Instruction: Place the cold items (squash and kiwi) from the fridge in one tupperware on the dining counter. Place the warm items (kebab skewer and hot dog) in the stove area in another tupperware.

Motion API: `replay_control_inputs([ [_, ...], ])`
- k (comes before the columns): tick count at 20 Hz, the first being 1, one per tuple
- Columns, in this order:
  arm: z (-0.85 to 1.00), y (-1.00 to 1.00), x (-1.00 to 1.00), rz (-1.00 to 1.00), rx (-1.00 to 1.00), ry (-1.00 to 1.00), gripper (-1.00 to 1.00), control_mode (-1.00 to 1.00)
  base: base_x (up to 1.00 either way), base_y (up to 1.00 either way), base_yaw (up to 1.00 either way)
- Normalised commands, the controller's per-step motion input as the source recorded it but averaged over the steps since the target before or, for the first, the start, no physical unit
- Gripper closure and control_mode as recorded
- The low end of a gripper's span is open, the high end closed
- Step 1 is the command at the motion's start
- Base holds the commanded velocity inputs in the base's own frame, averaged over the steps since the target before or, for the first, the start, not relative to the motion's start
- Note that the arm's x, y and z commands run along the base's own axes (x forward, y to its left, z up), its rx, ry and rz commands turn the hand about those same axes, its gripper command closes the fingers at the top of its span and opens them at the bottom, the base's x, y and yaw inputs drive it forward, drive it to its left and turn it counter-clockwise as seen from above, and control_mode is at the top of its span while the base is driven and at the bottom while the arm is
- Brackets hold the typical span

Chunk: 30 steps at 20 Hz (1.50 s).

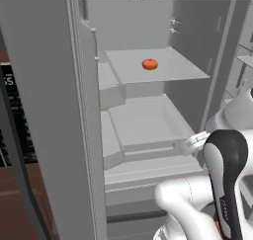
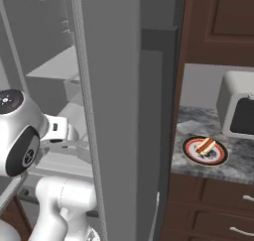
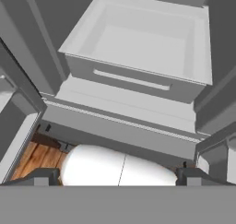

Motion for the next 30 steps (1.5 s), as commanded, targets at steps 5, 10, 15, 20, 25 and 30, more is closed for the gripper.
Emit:
replay_control_inputs([
  [5, 0.27, 0.03, 0.75, -0.03, 0.02, 0.05, -1.00, -1.00, 0.18, -0.03, 0.01],
  [10, 0.62, 0.16, 0.78, -0.24, -0.01, 0.02, -1.00, -1.00, 0.00, 0.00, 0.00],
  [15, 0.43, 0.07, 0.63, -0.29, -0.01, 0.05, -1.00, -1.00, 0.00, 0.00, 0.00],
  [20, 0.37, -0.12, 0.62, -0.13, 0.01, 0.02, -1.00, -1.00, 0.00, 0.00, 0.00],
  [25, 0.28, -0.01, 0.68, -0.06, 0.00, 0.00, -1.00, -1.00, 0.00, 0.00, 0.00],
  [30, 0.07, -0.05, 0.79, -0.01, 0.00, 0.02, -1.00, -1.00, 0.00, 0.00, 0.00],
])
